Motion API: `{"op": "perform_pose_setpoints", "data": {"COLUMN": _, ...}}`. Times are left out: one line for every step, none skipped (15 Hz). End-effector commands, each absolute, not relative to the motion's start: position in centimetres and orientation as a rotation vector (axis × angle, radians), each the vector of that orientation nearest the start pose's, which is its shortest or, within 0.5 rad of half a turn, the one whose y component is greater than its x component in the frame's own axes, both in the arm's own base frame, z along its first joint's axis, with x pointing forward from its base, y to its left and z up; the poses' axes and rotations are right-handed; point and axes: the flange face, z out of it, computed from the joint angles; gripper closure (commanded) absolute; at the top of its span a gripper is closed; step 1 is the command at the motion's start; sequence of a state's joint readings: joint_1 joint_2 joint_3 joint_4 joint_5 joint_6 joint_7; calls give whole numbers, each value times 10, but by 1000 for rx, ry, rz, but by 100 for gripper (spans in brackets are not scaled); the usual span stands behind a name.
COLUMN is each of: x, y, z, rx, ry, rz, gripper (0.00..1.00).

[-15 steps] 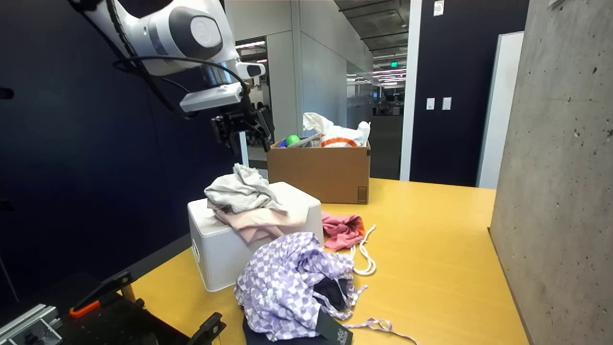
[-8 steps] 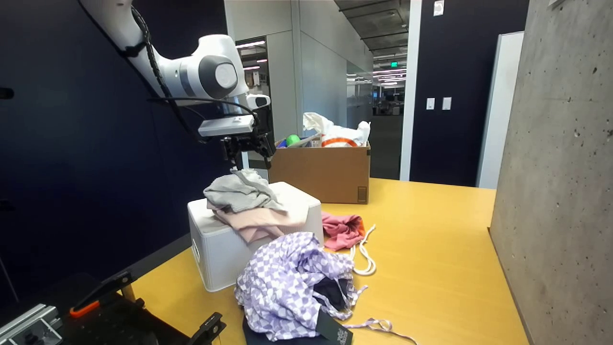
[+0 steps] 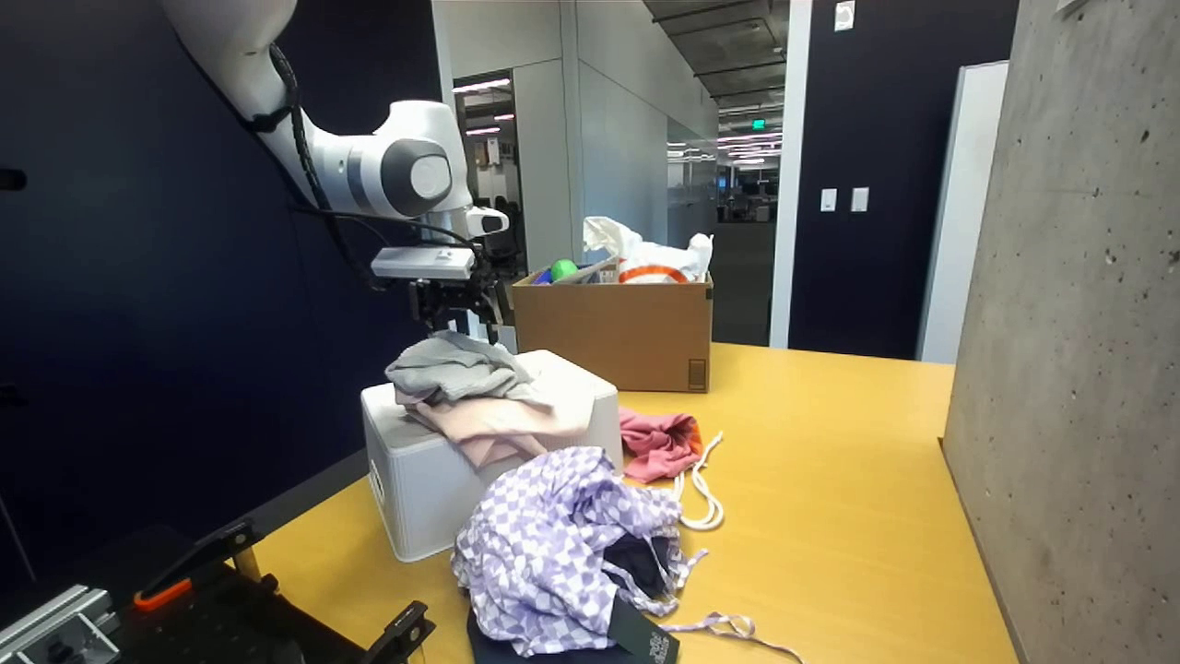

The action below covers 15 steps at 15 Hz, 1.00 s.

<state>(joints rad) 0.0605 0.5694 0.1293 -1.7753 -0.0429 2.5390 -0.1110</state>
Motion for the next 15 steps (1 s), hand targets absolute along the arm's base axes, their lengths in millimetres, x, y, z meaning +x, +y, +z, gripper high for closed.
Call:
{"op": "perform_pose_setpoints", "data": {"x": 654, "y": 126, "z": 271, "rx": -3042, "ry": -391, "rz": -214, "gripper": 0}}
{"op": "perform_pose_setpoints", "data": {"x": 650, "y": 125, "z": 273, "rx": -3059, "ry": -368, "rz": -194, "gripper": 0}}
{"op": "perform_pose_setpoints", "data": {"x": 648, "y": 124, "z": 273, "rx": -3070, "ry": -345, "rz": -179, "gripper": 0}}
{"op": "perform_pose_setpoints", "data": {"x": 646, "y": 123, "z": 271, "rx": -3087, "ry": -315, "rz": -151, "gripper": 0}}
{"op": "perform_pose_setpoints", "data": {"x": 643, "y": 121, "z": 269, "rx": -3100, "ry": -286, "rz": -128, "gripper": 0}}
{"op": "perform_pose_setpoints", "data": {"x": 639, "y": 121, "z": 270, "rx": -3110, "ry": -262, "rz": -114, "gripper": 0}}
{"op": "perform_pose_setpoints", "data": {"x": 635, "y": 121, "z": 271, "rx": -3123, "ry": -245, "rz": -110, "gripper": 0}}
{"op": "perform_pose_setpoints", "data": {"x": 632, "y": 121, "z": 271, "rx": -3132, "ry": -231, "rz": -105, "gripper": 0}}
{"op": "perform_pose_setpoints", "data": {"x": 631, "y": 121, "z": 269, "rx": -3140, "ry": -219, "rz": -94, "gripper": 0}}
{"op": "perform_pose_setpoints", "data": {"x": 631, "y": 120, "z": 263, "rx": -3147, "ry": -205, "rz": -78, "gripper": 0}}
{"op": "perform_pose_setpoints", "data": {"x": 634, "y": 117, "z": 256, "rx": -3155, "ry": -192, "rz": -65, "gripper": 0}}
{"op": "perform_pose_setpoints", "data": {"x": 635, "y": 115, "z": 251, "rx": -3157, "ry": -172, "rz": -45, "gripper": 0}}
{"op": "perform_pose_setpoints", "data": {"x": 635, "y": 115, "z": 248, "rx": -3160, "ry": -162, "rz": -36, "gripper": 25}}
{"op": "perform_pose_setpoints", "data": {"x": 636, "y": 113, "z": 246, "rx": -3165, "ry": -151, "rz": -33, "gripper": 26}}
{"op": "perform_pose_setpoints", "data": {"x": 636, "y": 111, "z": 245, "rx": -3164, "ry": -139, "rz": -29, "gripper": 35}}
